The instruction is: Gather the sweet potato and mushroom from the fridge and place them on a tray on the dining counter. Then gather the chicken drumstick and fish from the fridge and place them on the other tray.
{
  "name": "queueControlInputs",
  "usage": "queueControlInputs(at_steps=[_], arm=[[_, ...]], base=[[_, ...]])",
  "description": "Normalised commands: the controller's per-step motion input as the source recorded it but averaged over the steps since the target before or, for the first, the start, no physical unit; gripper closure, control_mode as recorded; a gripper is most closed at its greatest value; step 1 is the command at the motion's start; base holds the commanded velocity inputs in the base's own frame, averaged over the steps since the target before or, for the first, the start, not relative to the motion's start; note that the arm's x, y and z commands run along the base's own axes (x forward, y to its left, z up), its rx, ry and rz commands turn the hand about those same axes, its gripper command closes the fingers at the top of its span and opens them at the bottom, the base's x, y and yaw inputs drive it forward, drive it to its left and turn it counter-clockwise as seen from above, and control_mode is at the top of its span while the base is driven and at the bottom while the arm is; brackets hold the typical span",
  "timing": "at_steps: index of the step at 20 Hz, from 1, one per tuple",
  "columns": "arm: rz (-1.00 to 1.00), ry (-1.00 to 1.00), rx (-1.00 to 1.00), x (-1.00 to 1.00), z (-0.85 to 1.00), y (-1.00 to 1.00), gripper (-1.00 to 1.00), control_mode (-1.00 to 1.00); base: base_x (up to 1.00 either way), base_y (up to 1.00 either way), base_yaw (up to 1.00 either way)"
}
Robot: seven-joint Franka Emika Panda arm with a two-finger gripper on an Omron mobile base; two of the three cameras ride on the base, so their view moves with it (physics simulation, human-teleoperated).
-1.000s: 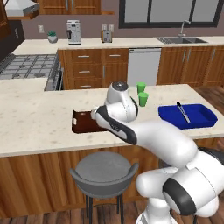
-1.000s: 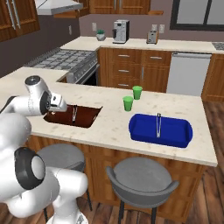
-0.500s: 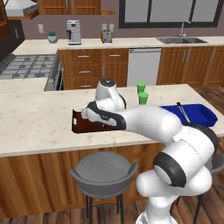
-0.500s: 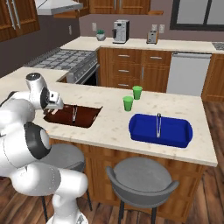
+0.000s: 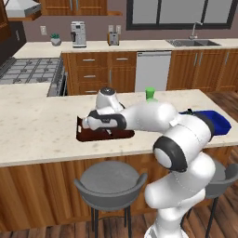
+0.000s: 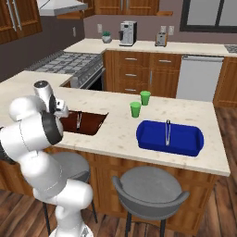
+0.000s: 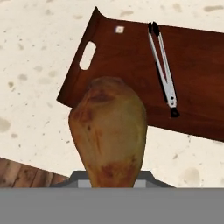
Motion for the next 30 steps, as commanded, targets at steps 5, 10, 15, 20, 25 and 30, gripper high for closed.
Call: queueControlInputs(at_steps=[5, 10, 15, 20, 25, 30], arm=[[0.00, 0.00, -0.03, 0.48, -0.29, 0.01, 1.00, -1.00], [0.00, 0.00, -0.03, 0.47, -0.27, 0.02, 1.00, -1.00], [0.00, 0.00, -0.02, 0.35, -0.25, 0.09, 1.00, -1.00], [0.00, 0.00, 0.00, 0.19, -0.21, 0.10, 1.00, -1.00], [0.00, 0.00, 0.00, 0.11, -0.16, 0.02, 1.00, -1.00], [0.00, 0.00, 0.00, 0.08, -0.18, 0.00, 1.00, -1.00]], base=[[0.00, 0.00, 0.00], [0.00, 0.00, 0.00], [0.00, 0.00, 0.00], [0.00, 0.00, 0.00], [0.00, 0.00, 0.00], [0.00, 0.00, 0.00]])
